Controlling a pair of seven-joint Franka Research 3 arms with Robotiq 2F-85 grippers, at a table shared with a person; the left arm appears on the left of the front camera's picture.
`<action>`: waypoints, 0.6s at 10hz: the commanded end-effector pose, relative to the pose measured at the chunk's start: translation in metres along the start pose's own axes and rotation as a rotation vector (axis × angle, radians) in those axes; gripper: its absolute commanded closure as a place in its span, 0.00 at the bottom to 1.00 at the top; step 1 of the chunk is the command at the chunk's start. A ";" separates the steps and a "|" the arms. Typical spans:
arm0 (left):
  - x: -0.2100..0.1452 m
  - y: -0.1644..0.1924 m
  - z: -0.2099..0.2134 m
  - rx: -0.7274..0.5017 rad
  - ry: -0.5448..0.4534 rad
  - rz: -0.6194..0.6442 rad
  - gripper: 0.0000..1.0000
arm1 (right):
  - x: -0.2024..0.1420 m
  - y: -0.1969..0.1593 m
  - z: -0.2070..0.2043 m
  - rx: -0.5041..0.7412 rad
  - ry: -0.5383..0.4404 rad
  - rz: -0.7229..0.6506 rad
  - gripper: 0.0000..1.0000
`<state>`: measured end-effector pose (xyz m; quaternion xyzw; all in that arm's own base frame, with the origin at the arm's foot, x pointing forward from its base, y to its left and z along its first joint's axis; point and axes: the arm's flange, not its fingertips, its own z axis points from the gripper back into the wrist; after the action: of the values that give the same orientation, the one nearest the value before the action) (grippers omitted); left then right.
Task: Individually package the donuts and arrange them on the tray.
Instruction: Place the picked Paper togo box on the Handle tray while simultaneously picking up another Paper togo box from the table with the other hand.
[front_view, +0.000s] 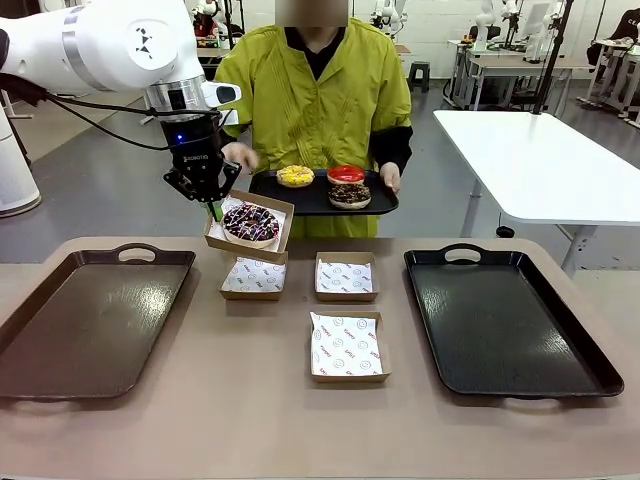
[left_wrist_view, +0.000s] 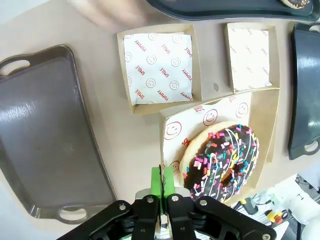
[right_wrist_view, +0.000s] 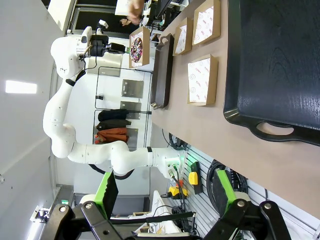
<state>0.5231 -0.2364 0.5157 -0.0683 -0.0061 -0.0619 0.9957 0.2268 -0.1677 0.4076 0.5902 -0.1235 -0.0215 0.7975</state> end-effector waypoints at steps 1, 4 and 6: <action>-0.004 0.001 0.002 0.003 -0.001 0.001 1.00 | 0.000 0.000 0.000 0.011 0.002 0.009 0.00; 0.000 0.000 0.000 0.000 0.000 0.000 0.99 | 0.000 0.000 0.000 0.000 0.000 0.000 0.00; -0.014 0.022 0.006 0.034 0.007 -0.060 0.99 | 0.018 0.041 -0.027 -0.135 -0.024 0.009 0.00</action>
<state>0.5223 -0.2297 0.5142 -0.0650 -0.0015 -0.0685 0.9955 0.2370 -0.1589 0.4218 0.5662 -0.1297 -0.0169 0.8138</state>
